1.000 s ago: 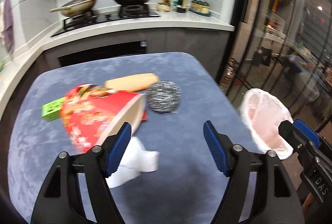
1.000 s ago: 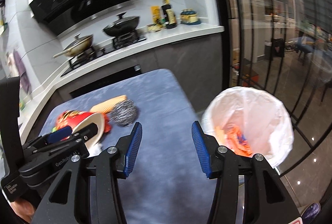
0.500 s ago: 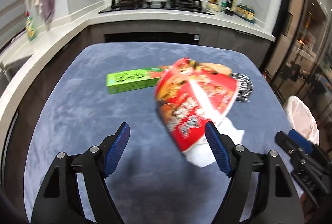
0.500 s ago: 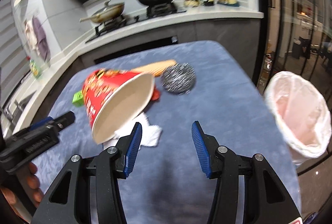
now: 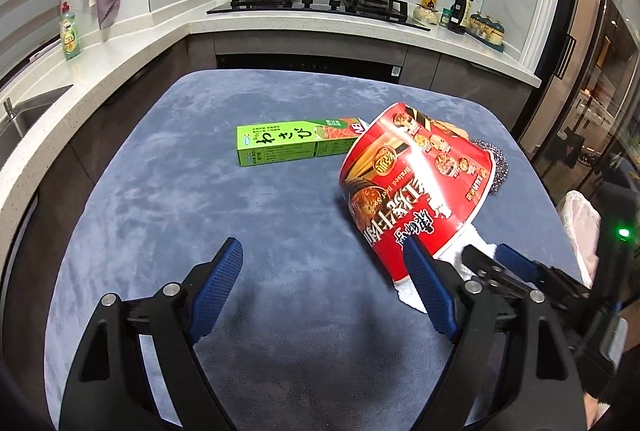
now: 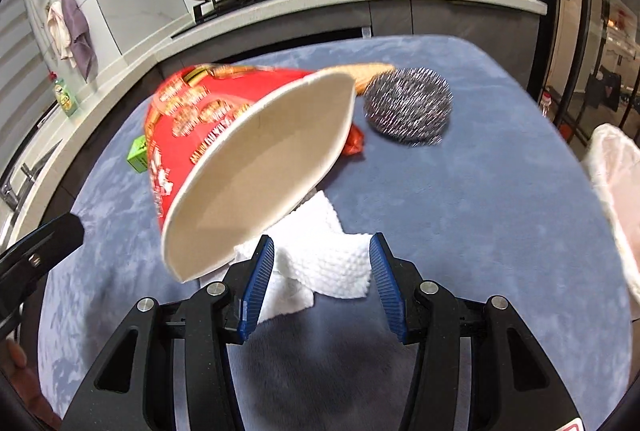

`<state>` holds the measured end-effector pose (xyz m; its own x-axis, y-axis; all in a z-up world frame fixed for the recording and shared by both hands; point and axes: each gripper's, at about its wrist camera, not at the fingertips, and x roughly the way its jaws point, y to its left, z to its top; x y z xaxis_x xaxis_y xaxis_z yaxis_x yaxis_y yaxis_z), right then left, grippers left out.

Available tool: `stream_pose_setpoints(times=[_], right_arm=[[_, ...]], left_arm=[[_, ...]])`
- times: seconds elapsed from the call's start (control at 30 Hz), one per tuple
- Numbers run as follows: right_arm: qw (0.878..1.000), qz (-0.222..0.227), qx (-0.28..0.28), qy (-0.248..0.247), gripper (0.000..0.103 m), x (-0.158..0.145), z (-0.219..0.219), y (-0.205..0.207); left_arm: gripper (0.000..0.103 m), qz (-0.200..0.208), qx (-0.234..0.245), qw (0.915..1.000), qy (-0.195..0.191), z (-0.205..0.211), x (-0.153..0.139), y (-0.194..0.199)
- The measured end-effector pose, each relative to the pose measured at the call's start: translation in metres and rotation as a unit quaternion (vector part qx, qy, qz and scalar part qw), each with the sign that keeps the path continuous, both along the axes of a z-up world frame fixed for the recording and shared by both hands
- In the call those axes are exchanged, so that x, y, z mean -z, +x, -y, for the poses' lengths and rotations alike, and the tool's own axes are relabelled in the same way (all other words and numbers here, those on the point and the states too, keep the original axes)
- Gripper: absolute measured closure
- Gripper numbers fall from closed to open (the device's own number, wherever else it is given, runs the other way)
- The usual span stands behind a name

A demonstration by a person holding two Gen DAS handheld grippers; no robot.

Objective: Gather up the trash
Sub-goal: 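Grasp the white tissue with the right tool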

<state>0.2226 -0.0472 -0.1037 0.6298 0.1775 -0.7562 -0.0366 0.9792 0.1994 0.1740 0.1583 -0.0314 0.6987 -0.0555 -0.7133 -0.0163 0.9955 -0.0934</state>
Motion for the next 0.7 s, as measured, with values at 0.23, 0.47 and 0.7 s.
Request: stream_pose_setpoints(times=[0.23,0.47,0.7], right_arm=[[1.0,-0.01,0.001,-0.015,0.076,0.013,-0.003,0.005],[1.0,-0.007,0.003,-0.005,0.1,0.008,0.011,-0.007],[1.0,0.006,0.026,-0.008,0.1,-0.003,0.032,-0.025]], left_arm=[[0.025,-0.006,0.008,0.9999,0.001,0.006,0.006,0.002],[0.025,-0.011,0.03,0.9995,0.004,0.024,0.013,0.003],[0.019,-0.008,0.058,0.9982,0.01,0.046,0.015,0.003]])
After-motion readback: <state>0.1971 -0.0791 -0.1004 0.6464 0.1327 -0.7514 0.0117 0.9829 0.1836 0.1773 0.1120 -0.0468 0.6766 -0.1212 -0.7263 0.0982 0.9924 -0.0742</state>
